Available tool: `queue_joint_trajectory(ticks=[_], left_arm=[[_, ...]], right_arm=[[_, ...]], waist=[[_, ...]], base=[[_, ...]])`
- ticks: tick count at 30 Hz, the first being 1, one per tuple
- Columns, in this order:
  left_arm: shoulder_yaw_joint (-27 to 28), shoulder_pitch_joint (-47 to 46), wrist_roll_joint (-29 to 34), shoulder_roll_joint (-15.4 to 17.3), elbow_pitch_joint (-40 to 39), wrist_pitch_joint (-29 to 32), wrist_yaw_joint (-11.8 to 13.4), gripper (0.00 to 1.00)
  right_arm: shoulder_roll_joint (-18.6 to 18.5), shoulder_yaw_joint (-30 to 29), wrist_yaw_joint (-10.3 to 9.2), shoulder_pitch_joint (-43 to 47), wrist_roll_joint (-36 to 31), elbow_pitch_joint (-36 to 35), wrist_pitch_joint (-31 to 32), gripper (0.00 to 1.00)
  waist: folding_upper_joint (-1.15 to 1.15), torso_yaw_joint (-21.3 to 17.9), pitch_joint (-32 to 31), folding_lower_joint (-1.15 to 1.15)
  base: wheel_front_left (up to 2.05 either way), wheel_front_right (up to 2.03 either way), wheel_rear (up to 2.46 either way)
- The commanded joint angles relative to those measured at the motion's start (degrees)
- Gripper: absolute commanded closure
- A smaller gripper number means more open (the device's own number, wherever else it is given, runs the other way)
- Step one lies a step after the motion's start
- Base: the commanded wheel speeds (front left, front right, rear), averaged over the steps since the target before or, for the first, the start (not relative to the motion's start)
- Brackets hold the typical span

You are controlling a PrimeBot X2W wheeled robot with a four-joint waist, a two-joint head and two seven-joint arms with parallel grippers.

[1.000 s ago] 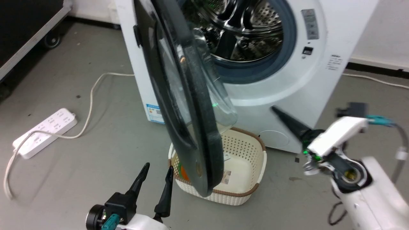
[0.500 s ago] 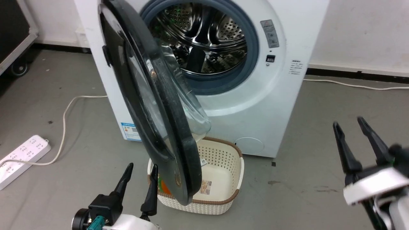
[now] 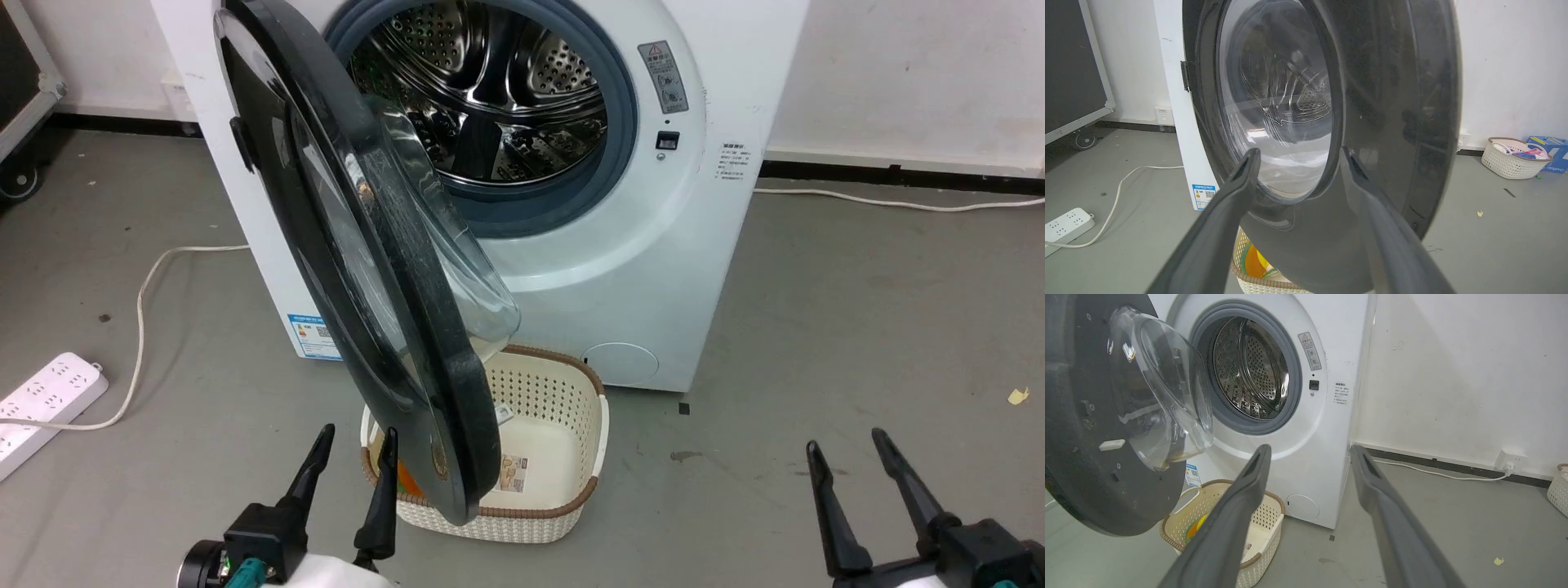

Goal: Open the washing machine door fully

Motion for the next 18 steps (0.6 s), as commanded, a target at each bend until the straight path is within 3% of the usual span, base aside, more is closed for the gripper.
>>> queue_joint_trajectory(ticks=[1,6,7,8,9,14,18], left_arm=[[0.10,0.81,0.71,0.07,-0.03,-0.30,-0.03,0.00],[0.01,0.89,1.56,0.06,-0.14,-0.30,-0.13,0.00],[-0.02,0.90,1.63,0.06,-0.13,-0.30,-0.16,0.05],[-0.15,0.91,1.66,0.06,-0.08,-0.30,-0.22,0.71],[-0.33,0.92,1.72,0.06,-0.05,-0.30,-0.30,1.00],[-0.33,0.56,1.31,0.06,-1.27,-0.30,-0.47,1.00],[2.11,-0.94,-0.69,0.05,-6.44,-0.30,0.93,1.00]], right_arm=[[0.48,-0.18,0.03,0.98,-0.05,0.51,-0.24,0.00],[0.85,-0.03,0.03,0.94,0.40,0.75,-0.24,0.00],[0.87,0.03,0.03,0.85,0.52,0.77,-0.24,0.00],[0.89,0.13,0.03,0.76,0.85,0.83,-0.24,0.00],[0.90,0.19,0.03,0.69,1.24,0.88,-0.24,0.00],[0.91,0.15,0.03,0.17,2.30,0.91,-0.24,0.00],[0.92,0.04,0.03,-0.18,2.67,0.75,-0.24,0.00]], waist=[[0.00,-0.01,0.07,0.00],[0.00,-0.36,0.21,0.00],[0.00,-0.42,0.23,0.00],[0.00,-0.48,0.20,0.00],[0.00,-0.52,0.19,0.00],[0.00,-0.68,0.27,0.00],[0.00,-0.81,0.31,0.00]], base=[[0.00,0.00,0.00],[0.00,0.00,0.00],[0.00,0.00,0.00],[0.00,0.00,0.00],[0.00,0.00,0.00],[0.00,0.00,0.00],[0.00,0.00,0.00]])
